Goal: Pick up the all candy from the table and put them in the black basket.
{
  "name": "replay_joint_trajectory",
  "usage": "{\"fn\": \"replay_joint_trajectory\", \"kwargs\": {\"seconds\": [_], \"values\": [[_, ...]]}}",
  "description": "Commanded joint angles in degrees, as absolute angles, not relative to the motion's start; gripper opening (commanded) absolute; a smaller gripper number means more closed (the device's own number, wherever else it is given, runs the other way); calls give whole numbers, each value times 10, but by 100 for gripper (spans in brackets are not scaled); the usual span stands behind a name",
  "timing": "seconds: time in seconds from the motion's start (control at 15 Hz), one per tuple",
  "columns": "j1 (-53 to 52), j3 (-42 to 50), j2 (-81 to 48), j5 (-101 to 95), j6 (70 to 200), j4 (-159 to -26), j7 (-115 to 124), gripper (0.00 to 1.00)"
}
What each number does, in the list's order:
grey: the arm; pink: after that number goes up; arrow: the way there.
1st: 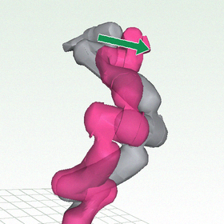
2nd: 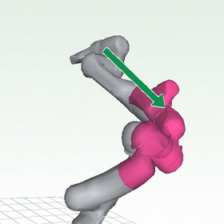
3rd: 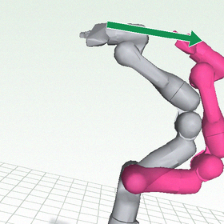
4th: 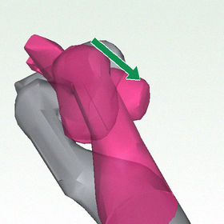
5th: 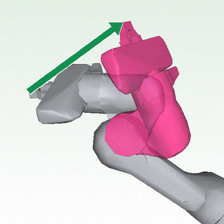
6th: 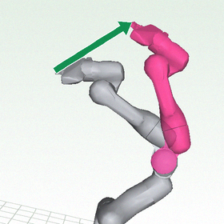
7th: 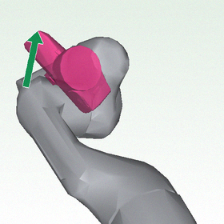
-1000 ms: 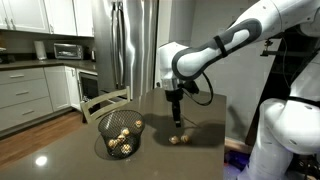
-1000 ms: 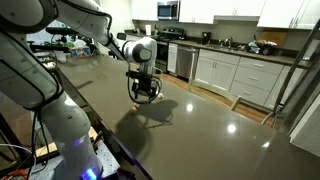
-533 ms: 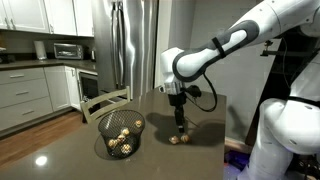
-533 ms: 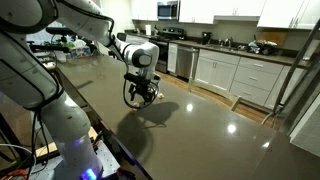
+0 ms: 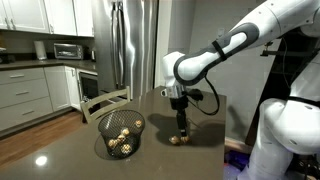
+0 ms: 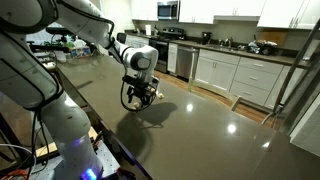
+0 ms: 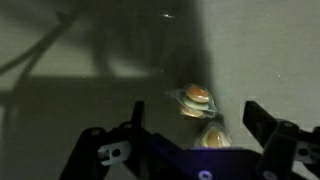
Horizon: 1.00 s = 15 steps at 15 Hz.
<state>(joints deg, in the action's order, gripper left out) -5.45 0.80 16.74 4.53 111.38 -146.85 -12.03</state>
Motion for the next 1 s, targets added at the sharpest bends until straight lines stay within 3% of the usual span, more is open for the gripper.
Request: {"fn": "replay_joint_trajectory", "kwargs": {"seconds": [0.0,0.53,0.6,0.67,0.93], "values": [[-54,4,186,64,1143,-1493,-133,100],[-62,2,193,77,1199,-1519,-132,100],[-62,2,193,75,1198,-1520,-131,92],[-62,2,194,75,1197,-1521,-131,74],[-62,1,196,73,1197,-1523,-131,47]]}}
